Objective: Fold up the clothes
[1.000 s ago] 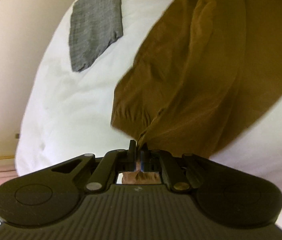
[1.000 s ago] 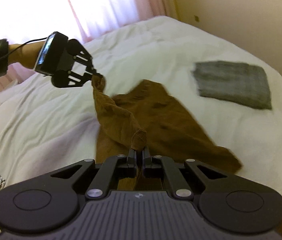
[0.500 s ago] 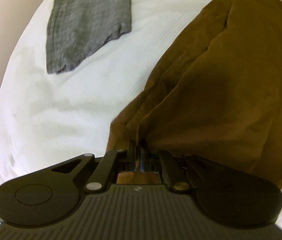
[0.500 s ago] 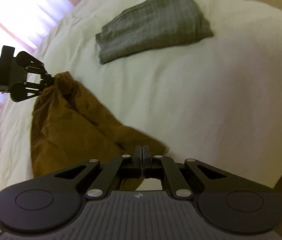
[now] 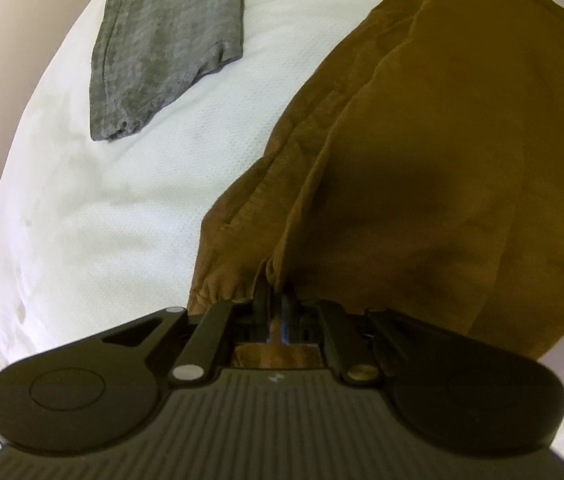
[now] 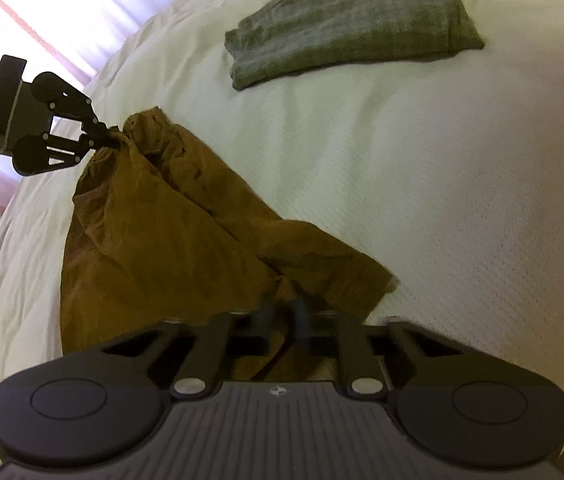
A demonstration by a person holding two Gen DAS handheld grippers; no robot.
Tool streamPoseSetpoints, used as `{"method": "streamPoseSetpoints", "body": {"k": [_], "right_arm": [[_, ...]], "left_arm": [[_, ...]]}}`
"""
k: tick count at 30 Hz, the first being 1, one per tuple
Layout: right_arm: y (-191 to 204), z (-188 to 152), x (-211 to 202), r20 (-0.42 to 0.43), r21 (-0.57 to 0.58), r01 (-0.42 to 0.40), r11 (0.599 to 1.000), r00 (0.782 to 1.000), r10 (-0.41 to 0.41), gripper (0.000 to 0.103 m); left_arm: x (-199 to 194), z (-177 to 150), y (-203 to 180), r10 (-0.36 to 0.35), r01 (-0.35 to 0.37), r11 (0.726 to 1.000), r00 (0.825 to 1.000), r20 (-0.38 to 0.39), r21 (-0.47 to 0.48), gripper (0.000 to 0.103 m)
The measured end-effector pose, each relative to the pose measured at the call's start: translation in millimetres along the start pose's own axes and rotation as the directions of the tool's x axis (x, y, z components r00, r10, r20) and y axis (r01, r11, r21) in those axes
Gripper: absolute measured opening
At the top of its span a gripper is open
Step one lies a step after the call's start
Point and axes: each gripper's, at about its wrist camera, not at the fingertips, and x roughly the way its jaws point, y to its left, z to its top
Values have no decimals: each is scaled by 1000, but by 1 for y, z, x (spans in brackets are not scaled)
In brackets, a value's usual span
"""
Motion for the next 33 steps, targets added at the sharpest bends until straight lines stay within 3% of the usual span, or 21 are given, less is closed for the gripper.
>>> {"method": "streamPoseSetpoints", "body": {"k": [8, 12, 16, 23, 27, 29, 31, 33], "right_arm": [[16, 2, -59, 65, -21, 23, 1000, 998, -22, 2], [15, 9, -81, 100, -18, 52, 998, 994, -50, 2], [-5, 13, -65, 83, 7, 73, 997, 994, -73, 2], [-32, 12, -30, 29, 34, 82, 996, 996, -83, 2], [-34, 9, -28, 0, 34, 77, 996, 997, -77, 3], [-34, 10, -28, -7, 35, 83, 996, 997, -83, 3], [-35, 11, -27, -12, 35, 89, 995, 996, -89, 3], [-35, 12, -26, -14, 33, 99, 995, 995, -99, 5]], "left_arm": [[-39, 10, 4, 55, -51, 997, 997, 55, -66, 1], [-21, 19, 16, 55, -51, 997, 997, 62, -64, 2], [12, 22, 22, 67, -63, 993, 997, 30, -98, 14], [6, 13, 25, 86, -74, 965, 995, 41, -251, 15], [-16, -8, 25, 125, -107, 930, 992, 27, -351, 22], [-27, -24, 30, 142, -120, 886, 990, 15, -448, 21], [-29, -33, 33, 131, -110, 849, 991, 5, -517, 21], [-24, -34, 32, 106, -84, 839, 994, 9, -537, 21]]}}
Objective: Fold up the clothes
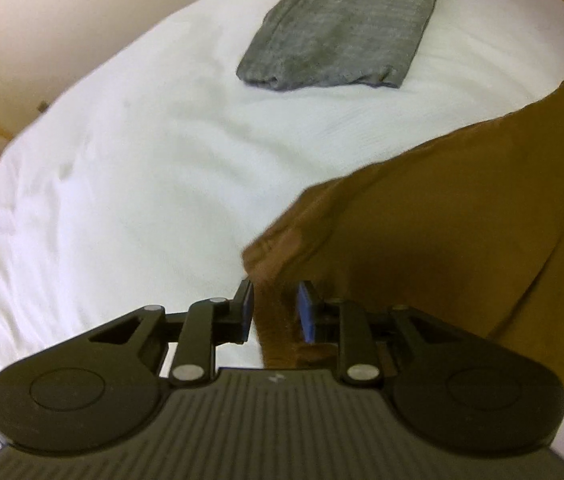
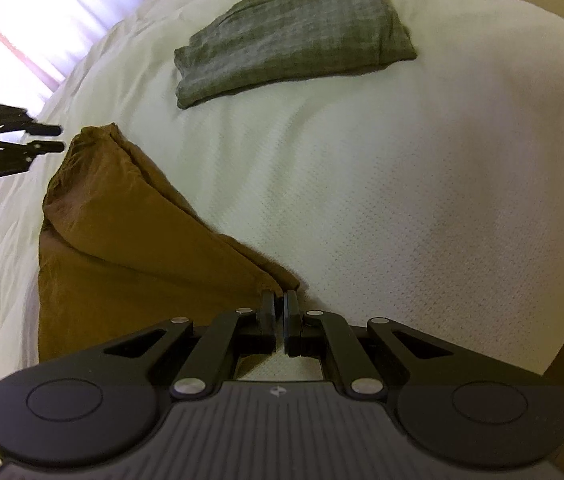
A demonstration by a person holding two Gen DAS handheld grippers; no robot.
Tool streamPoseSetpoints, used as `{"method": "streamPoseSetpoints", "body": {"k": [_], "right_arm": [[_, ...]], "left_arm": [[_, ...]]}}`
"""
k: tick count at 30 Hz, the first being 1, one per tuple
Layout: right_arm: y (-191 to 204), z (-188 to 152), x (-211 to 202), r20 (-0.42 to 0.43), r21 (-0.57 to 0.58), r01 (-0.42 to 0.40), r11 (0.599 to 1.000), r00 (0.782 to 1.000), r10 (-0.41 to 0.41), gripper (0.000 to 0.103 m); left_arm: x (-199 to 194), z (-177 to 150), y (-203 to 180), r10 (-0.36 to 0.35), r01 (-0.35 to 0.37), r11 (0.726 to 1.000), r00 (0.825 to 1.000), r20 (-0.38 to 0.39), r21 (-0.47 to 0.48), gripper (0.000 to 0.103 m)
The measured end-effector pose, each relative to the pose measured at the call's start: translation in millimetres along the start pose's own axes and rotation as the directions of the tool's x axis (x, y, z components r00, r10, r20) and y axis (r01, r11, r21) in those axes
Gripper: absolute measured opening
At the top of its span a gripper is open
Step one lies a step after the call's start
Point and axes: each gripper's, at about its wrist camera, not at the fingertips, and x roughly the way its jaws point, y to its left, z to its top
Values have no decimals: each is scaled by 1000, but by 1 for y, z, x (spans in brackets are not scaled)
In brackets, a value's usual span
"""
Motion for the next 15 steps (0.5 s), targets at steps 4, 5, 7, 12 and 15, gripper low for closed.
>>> {"method": "streamPoseSetpoints", "body": {"k": [4, 5, 7, 12, 15], "right_arm": [[2, 2, 2, -4, 1, 7, 1000, 1000, -7, 20], [2, 2, 3, -6, 1, -5, 1000, 1000, 5, 20], [5, 1, 3, -4, -25, 1, 1000, 1000, -1, 20], [5, -1, 4, -19, -30, -1, 1000, 1000, 1, 14], [5, -2, 1, -18, -28, -9, 1000, 1000, 9, 13]], "left_arm": [[25, 5, -12, 5, -4, 999, 1000, -28, 43, 21], [31, 7, -12, 14, -13, 999, 1000, -26, 41, 21], [36, 11, -10, 30, -29, 999, 999, -17, 29, 21], [28, 12, -8, 55, -59, 985, 998, 27, 162, 27], [30, 16, -7, 9, -14, 970, 1000, 21, 242, 27]]}}
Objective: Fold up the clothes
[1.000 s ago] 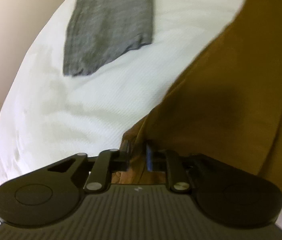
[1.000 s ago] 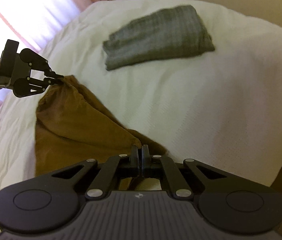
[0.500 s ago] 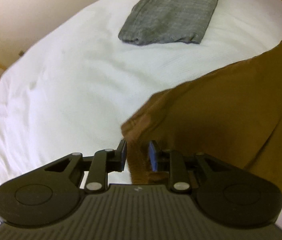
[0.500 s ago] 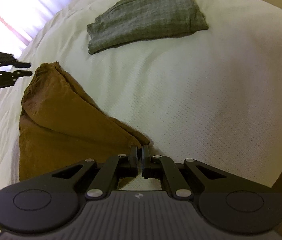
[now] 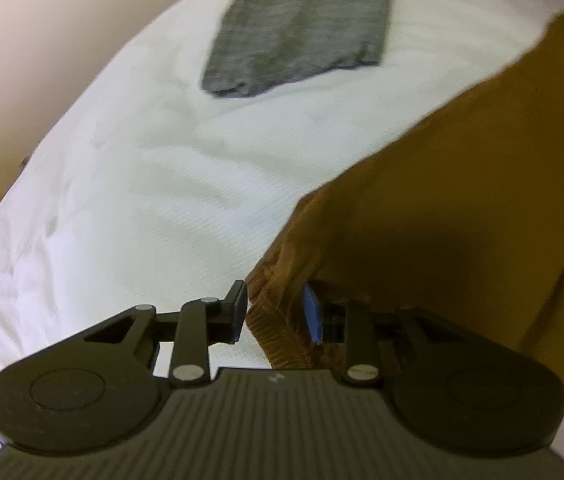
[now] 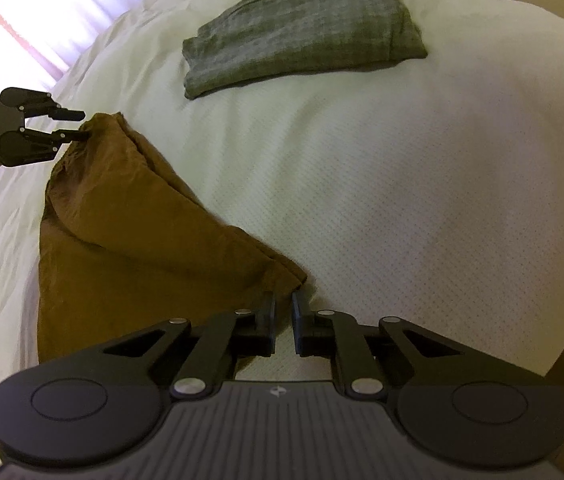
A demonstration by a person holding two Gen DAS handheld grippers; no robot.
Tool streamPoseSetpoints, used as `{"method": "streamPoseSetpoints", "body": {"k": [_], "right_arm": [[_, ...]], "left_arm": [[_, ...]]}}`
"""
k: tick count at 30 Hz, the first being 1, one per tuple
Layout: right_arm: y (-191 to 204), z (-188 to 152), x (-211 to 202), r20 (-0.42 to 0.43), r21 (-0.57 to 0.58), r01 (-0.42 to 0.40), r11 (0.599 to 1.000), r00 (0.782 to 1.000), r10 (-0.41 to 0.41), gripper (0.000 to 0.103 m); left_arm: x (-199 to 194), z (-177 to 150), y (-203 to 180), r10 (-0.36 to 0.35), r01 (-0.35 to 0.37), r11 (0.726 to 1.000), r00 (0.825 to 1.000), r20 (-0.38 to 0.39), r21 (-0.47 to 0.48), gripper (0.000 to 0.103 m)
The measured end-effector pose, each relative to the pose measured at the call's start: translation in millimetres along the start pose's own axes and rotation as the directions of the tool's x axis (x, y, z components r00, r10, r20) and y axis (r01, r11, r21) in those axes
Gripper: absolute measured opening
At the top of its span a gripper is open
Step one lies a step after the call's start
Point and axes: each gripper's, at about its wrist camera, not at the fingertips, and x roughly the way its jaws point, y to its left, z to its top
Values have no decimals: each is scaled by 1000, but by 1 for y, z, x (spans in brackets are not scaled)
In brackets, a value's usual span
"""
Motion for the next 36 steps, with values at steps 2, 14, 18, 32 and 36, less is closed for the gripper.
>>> {"method": "streamPoseSetpoints", "body": {"k": [2, 14, 18, 32, 36], "right_arm": [[1, 0, 0, 0, -2, -15, 1000, 1000, 15, 13], [-3, -2, 5, 1, 62, 22, 998, 1000, -22, 2], [-7, -1, -5, 24, 60, 25, 998, 999, -27, 2], [7, 18, 3, 30, -111, 74, 991, 997, -71, 19], [37, 16, -12, -6, -247, -14, 969, 1000, 13, 19]], "left_arm": [[7, 3, -2, -28, 29, 997, 1000, -10, 66, 27], [-5, 11, 8, -37, 35, 996, 999, 13, 84, 4], [16, 13, 5, -21, 21, 996, 1000, -12, 84, 7], [-53, -31, -15, 113, -115, 955, 993, -21, -272, 29], [-94, -54, -47, 135, -128, 875, 991, -19, -468, 29]]}}
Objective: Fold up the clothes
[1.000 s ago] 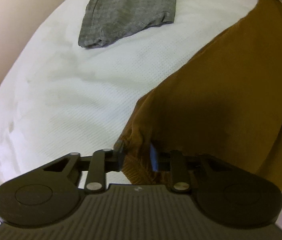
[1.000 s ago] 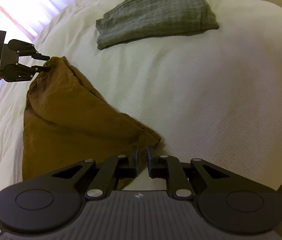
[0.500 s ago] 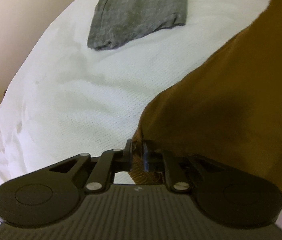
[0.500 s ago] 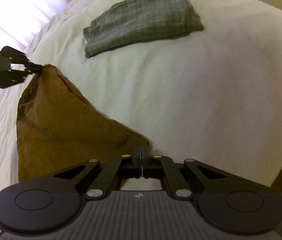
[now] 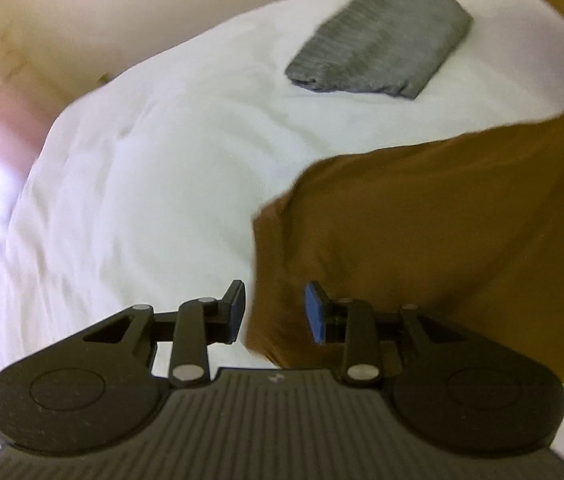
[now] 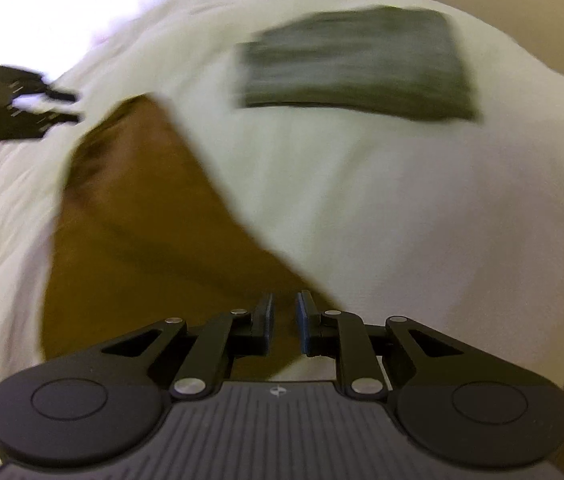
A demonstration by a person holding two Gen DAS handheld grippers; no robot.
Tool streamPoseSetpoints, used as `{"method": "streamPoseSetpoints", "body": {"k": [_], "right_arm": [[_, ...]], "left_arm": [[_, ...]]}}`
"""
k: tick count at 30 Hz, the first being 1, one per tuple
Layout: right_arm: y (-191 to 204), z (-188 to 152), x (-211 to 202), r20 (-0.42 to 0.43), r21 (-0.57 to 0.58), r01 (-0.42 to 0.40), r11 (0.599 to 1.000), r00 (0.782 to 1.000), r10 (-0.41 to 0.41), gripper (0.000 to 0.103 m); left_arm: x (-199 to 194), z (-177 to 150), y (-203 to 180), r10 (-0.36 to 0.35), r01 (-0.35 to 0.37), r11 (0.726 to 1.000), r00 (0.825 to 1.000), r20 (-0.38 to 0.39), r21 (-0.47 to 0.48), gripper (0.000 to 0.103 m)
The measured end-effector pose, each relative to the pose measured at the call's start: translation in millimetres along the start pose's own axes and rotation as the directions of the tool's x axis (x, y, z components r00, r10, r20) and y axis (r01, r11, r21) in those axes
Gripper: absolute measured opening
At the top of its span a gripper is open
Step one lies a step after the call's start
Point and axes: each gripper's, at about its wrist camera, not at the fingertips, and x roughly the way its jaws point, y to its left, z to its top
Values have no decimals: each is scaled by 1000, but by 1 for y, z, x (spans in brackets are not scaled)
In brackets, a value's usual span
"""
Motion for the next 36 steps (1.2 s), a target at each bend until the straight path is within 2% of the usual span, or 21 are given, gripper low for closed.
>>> {"method": "streamPoseSetpoints", "body": {"k": [2, 5, 7, 9, 10, 12, 13, 15, 18, 19, 22, 23, 24, 25, 27, 31, 36], "right_arm": [[24, -2, -1, -36, -88, -73, 993, 997, 71, 19], [68, -18, 3, -102, -222, -153, 963, 986, 133, 21], [100, -33, 5, -138, -312, -194, 930, 978, 158, 26], [133, -51, 7, -170, -413, -225, 882, 971, 168, 40], [150, -62, 7, -183, -470, -234, 851, 969, 165, 41], [178, -88, 11, -188, -622, -206, 756, 976, 111, 41], [193, -101, 13, -187, -691, -192, 697, 979, 84, 41], [215, -127, 20, -165, -819, -142, 557, 986, 8, 41], [231, -157, 31, -150, -905, -116, 409, 987, -53, 41], [234, -164, 34, -135, -923, -98, 372, 988, -72, 41], [239, -172, 38, -76, -945, -34, 326, 990, -118, 18], [240, -170, 35, -66, -943, -21, 332, 990, -125, 5], [240, -168, 32, -56, -940, -8, 340, 990, -131, 1], [241, -164, 28, -48, -936, 2, 351, 990, -134, 1], [242, -153, 17, -43, -918, 9, 397, 992, -123, 1], [239, -125, -1, -36, -854, 16, 519, 995, -90, 1], [222, -85, -33, -30, -673, 5, 740, 999, -34, 1]], "left_arm": [[-19, -20, -17, 2, -2, 997, 1000, 3, -79, 29], [-44, -55, -52, -9, 7, 982, 1000, -8, -187, 32], [-60, -80, -78, -23, 18, 965, 1000, -17, -262, 33], [-74, -104, -100, -38, 30, 942, 999, -17, -334, 34], [-80, -117, -112, -46, 37, 927, 999, -15, -372, 34], [-91, -138, -134, -58, 48, 902, 998, -10, -428, 34], [-98, -149, -146, -64, 55, 893, 998, -6, -446, 34], [-113, -170, -168, -67, 61, 874, 998, 5, -482, 36], [-130, -194, -193, -48, 60, 844, 998, 35, -532, 42], [-136, -201, -200, -39, 57, 835, 998, 44, -548, 43], [-145, -212, -214, -24, 60, 800, 997, 68, -597, 47], [-146, -213, -217, -21, 67, 784, 996, 82, -617, 48], [-147, -212, -221, -16, 71, 773, 996, 93, -631, 52], [-147, -211, -224, -10, 76, 761, 994, 105, -645, 56], [-145, -208, -230, 5, 83, 739, 992, 129, -669, 62], [-133, -194, -237, 28, 97, 714, 986, 167, -693, 63], [-100, -166, -242, 39, 110, 702, 981, 192, -704, 63]]}}
